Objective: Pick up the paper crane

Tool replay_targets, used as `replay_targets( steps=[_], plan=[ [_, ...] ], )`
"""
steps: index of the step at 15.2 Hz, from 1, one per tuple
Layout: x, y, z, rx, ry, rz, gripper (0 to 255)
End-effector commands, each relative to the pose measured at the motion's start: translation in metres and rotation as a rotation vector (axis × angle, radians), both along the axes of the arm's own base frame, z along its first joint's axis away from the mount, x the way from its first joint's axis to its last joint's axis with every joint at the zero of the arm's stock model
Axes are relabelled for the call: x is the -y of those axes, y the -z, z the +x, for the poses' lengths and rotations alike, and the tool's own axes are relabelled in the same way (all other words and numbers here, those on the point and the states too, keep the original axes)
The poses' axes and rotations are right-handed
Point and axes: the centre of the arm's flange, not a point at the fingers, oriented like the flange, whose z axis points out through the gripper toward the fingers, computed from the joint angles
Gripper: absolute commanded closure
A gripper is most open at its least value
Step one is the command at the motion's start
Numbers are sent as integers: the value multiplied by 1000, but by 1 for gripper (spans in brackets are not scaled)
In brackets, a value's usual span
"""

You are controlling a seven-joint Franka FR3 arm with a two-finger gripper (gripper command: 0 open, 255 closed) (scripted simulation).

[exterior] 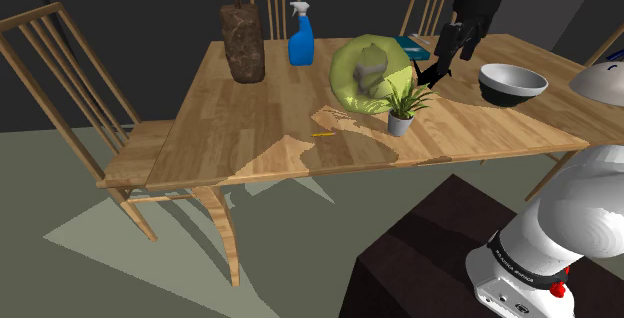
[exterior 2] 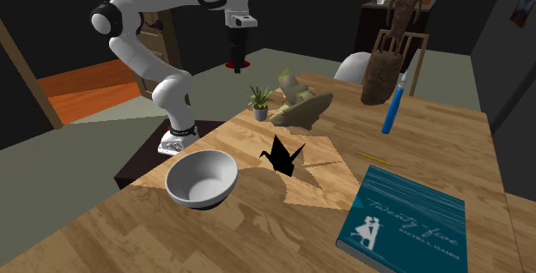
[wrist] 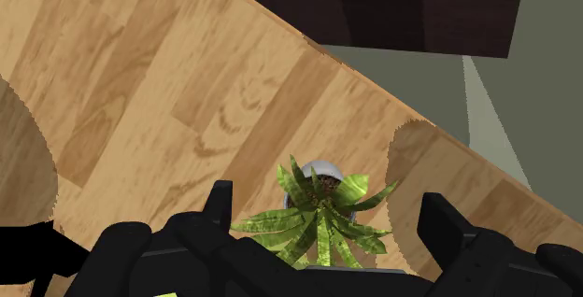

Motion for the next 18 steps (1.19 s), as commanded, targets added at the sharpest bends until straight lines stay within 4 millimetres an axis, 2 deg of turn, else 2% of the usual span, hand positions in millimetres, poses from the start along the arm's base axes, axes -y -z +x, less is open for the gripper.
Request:
replay_targets(
  steps=[1,9,18],
  plan=[
    [0,0,0,0,0,0,0],
    [97,32,37,-34,-93,12,0],
    [201,70,88,-72,-198,26,0]
  ],
)
